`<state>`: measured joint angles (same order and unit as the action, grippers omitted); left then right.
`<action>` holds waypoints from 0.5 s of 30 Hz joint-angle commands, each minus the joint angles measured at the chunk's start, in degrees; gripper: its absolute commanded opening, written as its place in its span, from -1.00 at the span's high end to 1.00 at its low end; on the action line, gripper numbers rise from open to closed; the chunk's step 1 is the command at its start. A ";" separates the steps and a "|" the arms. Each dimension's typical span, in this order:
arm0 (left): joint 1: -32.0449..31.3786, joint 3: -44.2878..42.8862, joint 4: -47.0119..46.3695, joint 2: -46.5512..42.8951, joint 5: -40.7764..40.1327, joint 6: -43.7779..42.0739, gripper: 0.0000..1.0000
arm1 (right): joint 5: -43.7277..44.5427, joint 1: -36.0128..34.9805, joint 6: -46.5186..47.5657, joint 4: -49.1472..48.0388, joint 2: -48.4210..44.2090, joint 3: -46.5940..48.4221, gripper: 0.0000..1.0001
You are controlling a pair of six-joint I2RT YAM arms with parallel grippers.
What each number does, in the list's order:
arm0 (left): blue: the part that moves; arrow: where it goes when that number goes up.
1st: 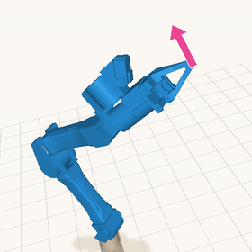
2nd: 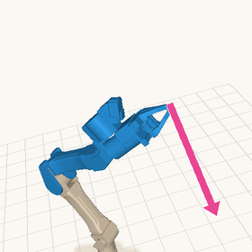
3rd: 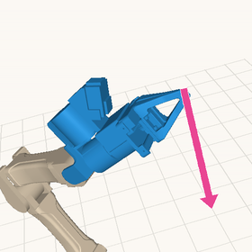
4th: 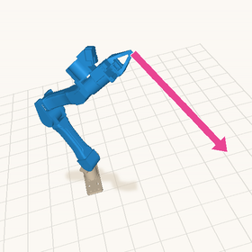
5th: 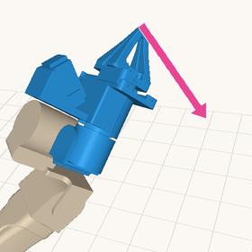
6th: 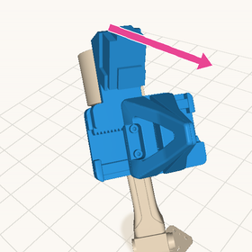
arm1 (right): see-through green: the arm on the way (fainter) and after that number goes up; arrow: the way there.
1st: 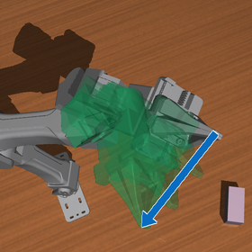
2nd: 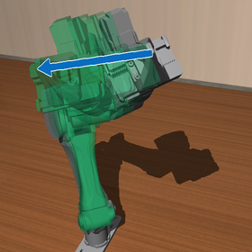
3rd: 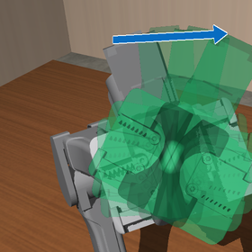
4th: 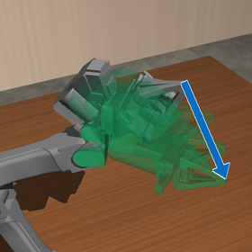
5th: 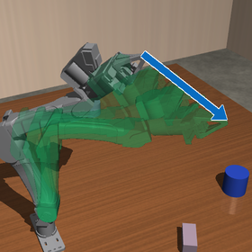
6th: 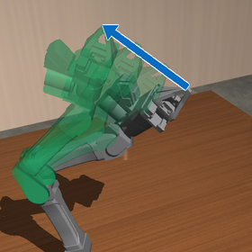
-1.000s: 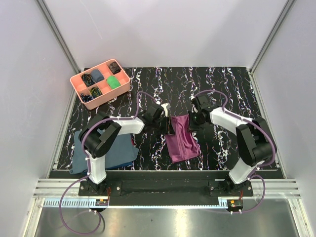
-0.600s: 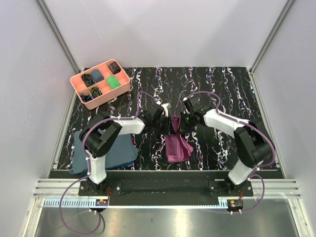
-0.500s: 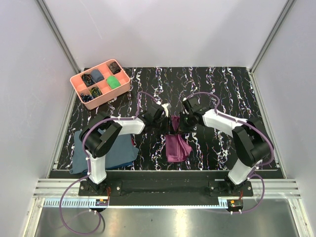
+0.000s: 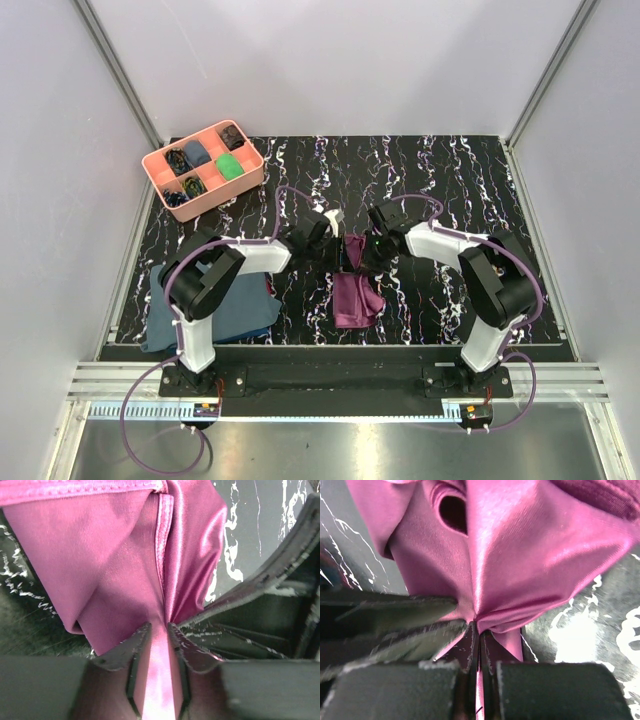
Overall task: Fold the napkin into a case and place the utensils inside
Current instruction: Stuff the top corner of the smaller-rectangle-folded napkin at the center of the board.
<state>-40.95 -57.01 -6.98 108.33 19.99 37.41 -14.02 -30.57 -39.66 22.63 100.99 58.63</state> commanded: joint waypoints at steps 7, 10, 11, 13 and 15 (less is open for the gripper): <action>0.16 4.19 1.43 -10.86 -1.09 -0.22 0.36 | 1.27 -0.72 -3.76 -5.50 0.88 -0.71 1.00; 1.39 3.67 3.55 -10.16 -0.57 -0.93 0.48 | 1.37 -0.72 -3.14 -4.70 0.79 -0.45 1.00; 1.49 3.58 3.64 -9.38 -0.48 -1.02 0.53 | 1.36 -0.72 -2.88 -4.27 0.96 -0.27 1.00; 1.57 4.28 2.77 -8.93 -0.56 -0.93 0.56 | 1.80 -0.72 -2.62 -3.65 0.70 -0.10 1.00; 1.57 4.37 2.68 -7.62 -1.70 -1.54 0.60 | 2.33 -0.72 -2.27 -3.12 -0.09 -0.18 1.00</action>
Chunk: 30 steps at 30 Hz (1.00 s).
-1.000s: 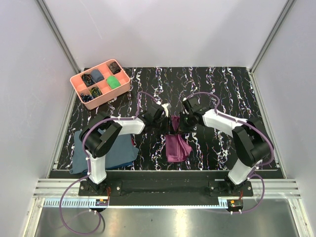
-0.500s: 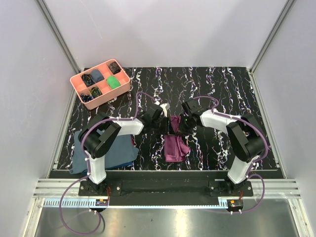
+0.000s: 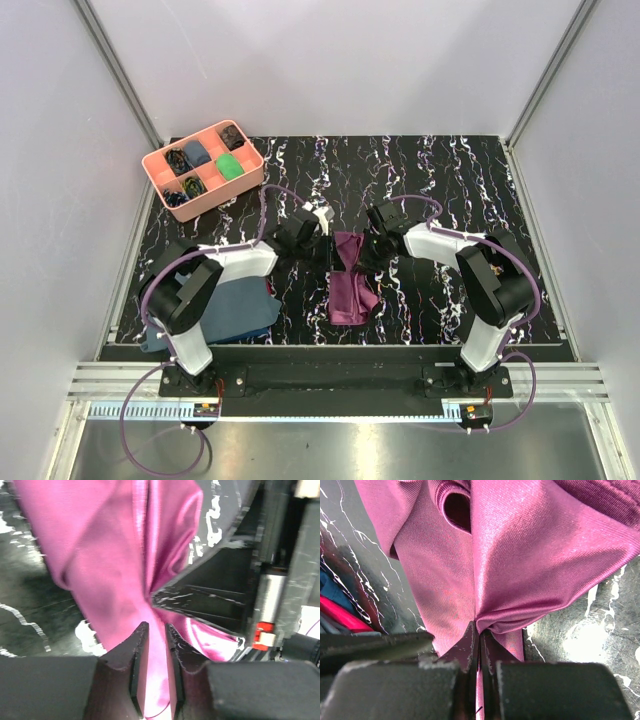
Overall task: Fold the napkin into a case and place the utensils inside
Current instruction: Stuff the top corner of the smaller-rectangle-folded napkin at the center of the board.
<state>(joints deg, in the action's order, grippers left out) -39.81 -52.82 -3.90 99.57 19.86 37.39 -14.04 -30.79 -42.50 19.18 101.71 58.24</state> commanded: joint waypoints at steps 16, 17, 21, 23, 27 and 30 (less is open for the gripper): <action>-2.55 -1.32 -3.39 8.80 -2.37 -0.38 1.00 | 8.24 -3.22 -7.77 8.41 -0.82 5.48 1.00; -2.64 -1.58 -3.39 8.89 -2.19 -0.38 1.00 | 9.20 -3.58 -7.42 10.16 -0.46 6.79 1.00; -2.81 -1.85 -3.30 8.71 -1.93 -0.30 1.00 | 13.68 -5.07 -6.46 13.42 0.42 9.26 1.00; -2.81 -1.67 -3.13 8.10 -1.93 -0.38 1.00 | 13.78 -5.16 -5.84 13.69 1.38 9.79 1.00; -2.81 -1.50 -2.60 6.61 -1.58 -0.74 1.00 | 14.84 -5.16 -4.35 13.43 4.02 10.05 0.96; -2.73 -1.76 -2.08 5.64 -0.96 -0.74 0.95 | 14.31 -5.25 -3.55 12.11 6.21 10.23 0.95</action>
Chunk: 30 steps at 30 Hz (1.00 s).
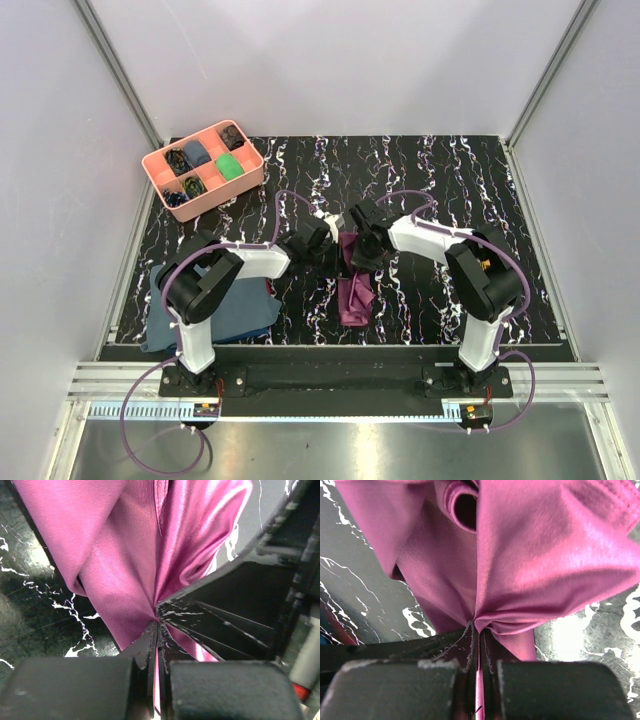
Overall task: Fold the napkin into a case and place the utensils inside
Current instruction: Stuff the top corner of the smaller-rectangle-folded napkin at the center of the board.
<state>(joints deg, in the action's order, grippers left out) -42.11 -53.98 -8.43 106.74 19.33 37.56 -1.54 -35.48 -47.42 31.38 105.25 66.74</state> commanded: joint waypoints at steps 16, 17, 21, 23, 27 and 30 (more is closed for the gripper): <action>-0.43 2.21 6.14 -12.08 -1.83 -1.00 -0.43 | -1.80 -0.55 2.51 -2.72 3.12 0.32 0.68; -0.52 1.69 6.84 -11.38 -2.02 -1.17 -0.44 | -2.06 -0.55 2.33 -3.07 2.77 0.32 0.69; -1.66 -0.69 8.25 -6.82 -3.60 -1.26 -0.44 | -2.94 -0.46 1.81 -3.08 2.06 0.50 0.67; -2.01 -0.69 8.25 -6.11 -5.79 -0.91 -0.43 | -3.82 -0.55 1.45 -3.34 1.80 0.67 0.67; -2.28 0.10 6.67 -4.27 -8.87 -0.56 -0.38 | -5.49 -0.55 0.49 -4.48 1.10 0.41 0.65; -2.28 0.18 5.97 -2.86 -9.93 -0.47 -0.22 | -5.93 -0.46 0.48 -4.75 0.83 0.67 0.63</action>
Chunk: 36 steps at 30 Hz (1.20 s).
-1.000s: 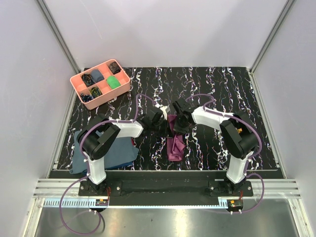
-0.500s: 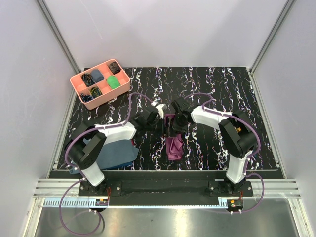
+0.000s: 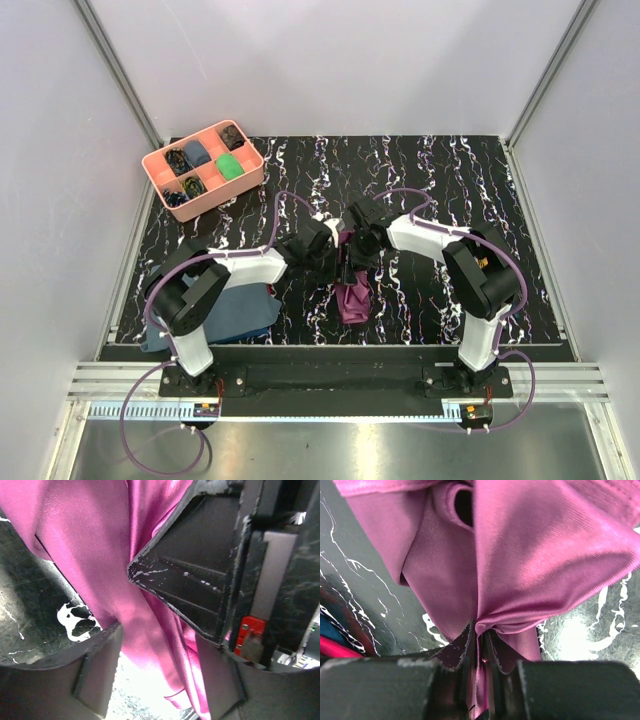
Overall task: Fold the napkin into a case and place the utensils inside
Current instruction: Stuff the top corner of the smaller-rectangle-folded napkin at the center of the board.
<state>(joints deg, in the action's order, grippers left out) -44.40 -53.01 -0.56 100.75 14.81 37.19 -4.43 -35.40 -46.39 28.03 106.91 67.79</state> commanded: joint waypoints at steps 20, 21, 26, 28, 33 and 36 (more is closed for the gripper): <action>0.46 2.74 -4.44 3.85 -7.34 -1.24 0.55 | -9.72 0.86 0.51 -3.95 -6.10 -2.22 0.06; 0.46 3.26 -4.89 3.49 -7.16 -1.24 0.56 | -9.64 0.86 0.43 -4.04 -6.62 -2.57 0.05; 0.46 3.53 -6.03 3.31 -5.76 -1.24 0.59 | -11.22 1.30 0.77 -5.09 -7.60 -2.22 0.04; 0.46 4.14 -6.12 2.96 -5.40 -1.16 0.59 | -12.09 1.30 0.43 -5.88 -6.99 -2.05 0.05; 0.46 6.08 -6.56 -0.46 -5.05 -1.50 0.45 | -13.41 1.38 0.33 -7.20 -5.23 -1.52 0.06; 0.46 6.17 -4.81 -3.10 -5.31 -2.38 0.21 | -14.12 1.38 0.69 -7.55 -6.10 -1.26 0.06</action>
<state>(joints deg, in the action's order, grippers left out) -44.01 -48.23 -8.67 100.77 12.12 37.52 -13.30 -33.26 -45.84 23.79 101.43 64.90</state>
